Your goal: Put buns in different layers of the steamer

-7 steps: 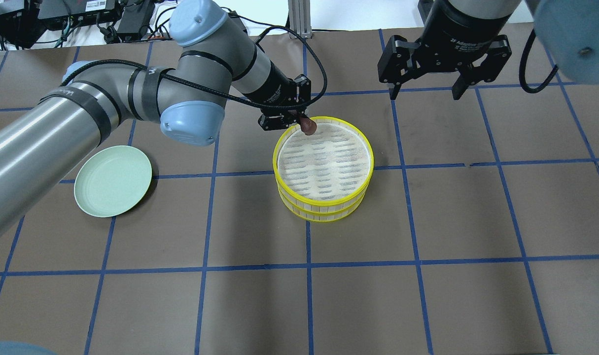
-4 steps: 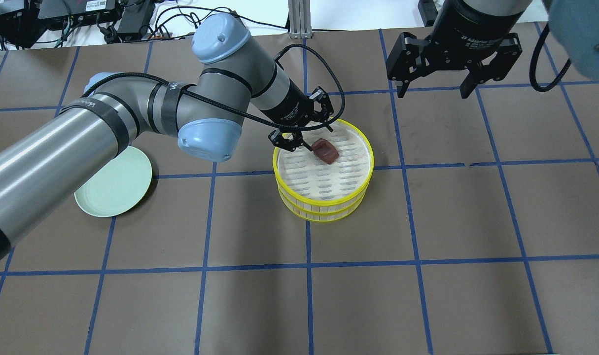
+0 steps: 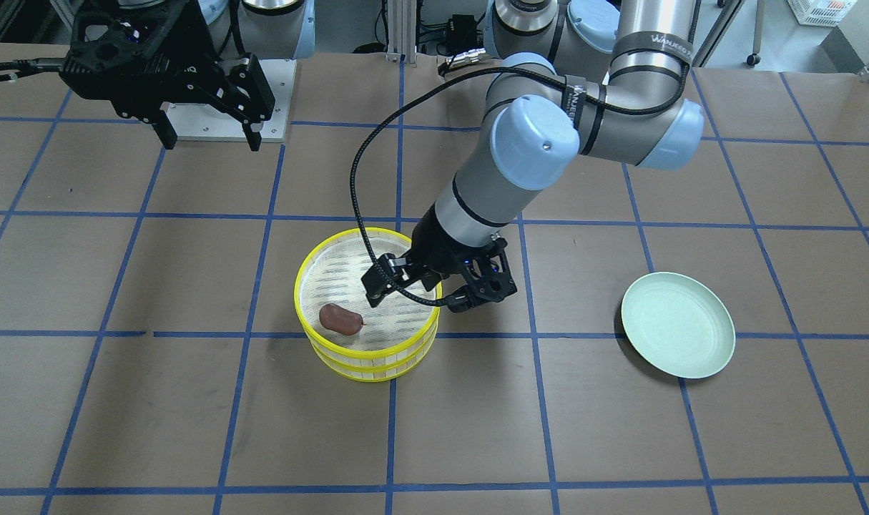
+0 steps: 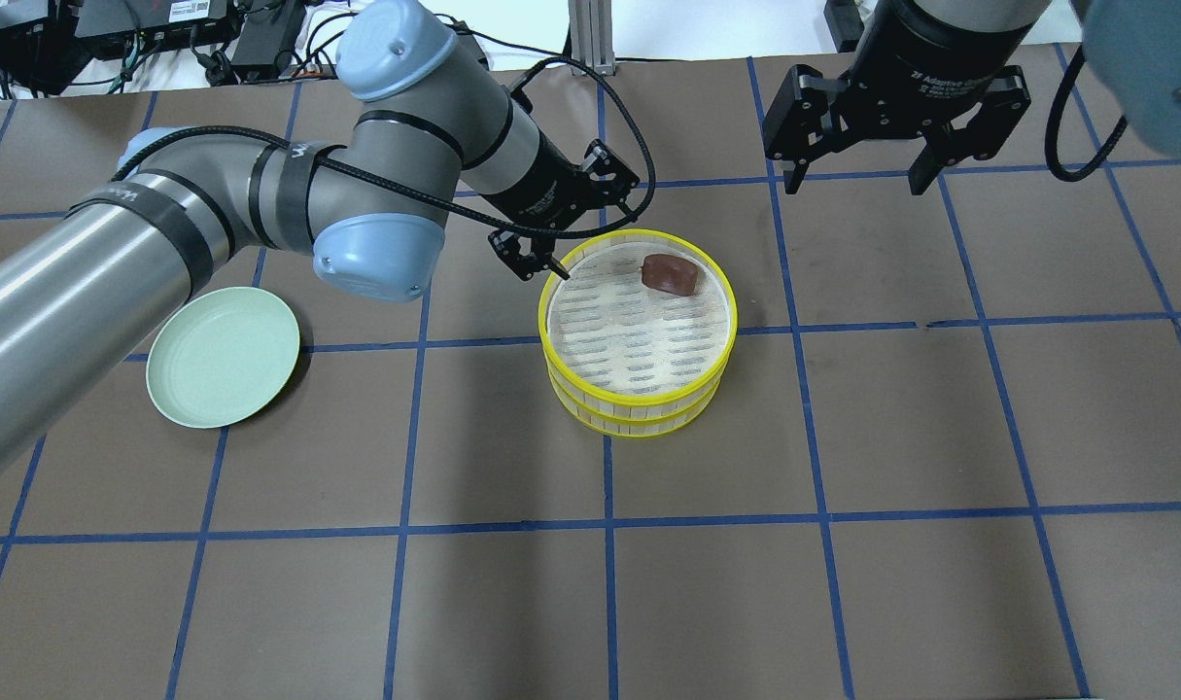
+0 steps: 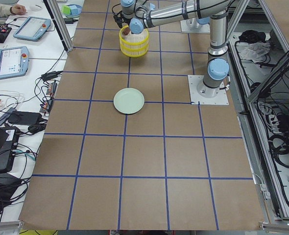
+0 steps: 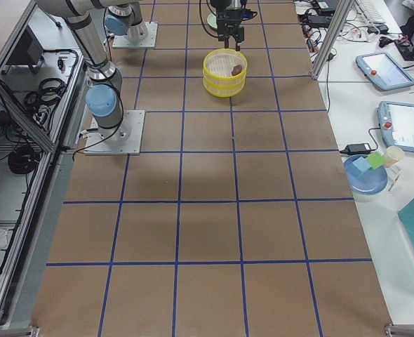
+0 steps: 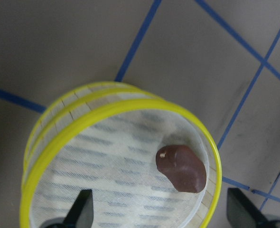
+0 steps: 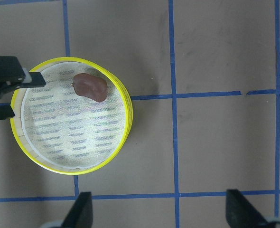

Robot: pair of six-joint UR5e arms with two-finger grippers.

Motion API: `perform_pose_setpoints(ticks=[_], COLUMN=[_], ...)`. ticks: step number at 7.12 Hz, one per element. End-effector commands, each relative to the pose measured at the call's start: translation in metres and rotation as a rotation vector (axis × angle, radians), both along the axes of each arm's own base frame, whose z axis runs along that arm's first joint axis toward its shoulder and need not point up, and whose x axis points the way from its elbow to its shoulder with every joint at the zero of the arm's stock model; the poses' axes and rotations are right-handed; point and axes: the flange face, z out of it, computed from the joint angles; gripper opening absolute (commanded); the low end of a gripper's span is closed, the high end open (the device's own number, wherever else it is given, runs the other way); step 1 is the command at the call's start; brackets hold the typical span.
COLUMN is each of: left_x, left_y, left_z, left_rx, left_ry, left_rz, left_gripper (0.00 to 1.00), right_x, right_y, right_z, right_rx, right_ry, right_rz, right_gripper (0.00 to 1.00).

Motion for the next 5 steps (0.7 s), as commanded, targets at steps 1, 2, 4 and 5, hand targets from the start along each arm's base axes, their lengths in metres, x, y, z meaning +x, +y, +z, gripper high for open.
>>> perform_pose_setpoints(ticks=[1,2,4,5], left_x=[0.086,0.121,0.143,0.163], left_y=[-0.024,-0.021,0.011,0.028], left_z=[0.042,0.066,0.114,0.132], left_rx=[-0.106,-0.090,-0.061,-0.050], left_ry=[-0.105,-0.229,-0.341,-0.377], left_rz=[-0.148,-0.237,-0.283,-0.335], left_gripper=[1.00,1.00,1.00,1.00], right_x=[0.000,0.000,0.001,0.001], right_y=[0.000,0.000,0.000,0.001], right_z=[0.000,0.000,-0.001,-0.001], right_rx=[-0.001,0.002,0.003,0.005], right_ry=[0.000,0.002,0.001,0.001], right_rz=[0.000,0.000,0.001,0.002], right_gripper=[1.00,1.00,1.00,1.00])
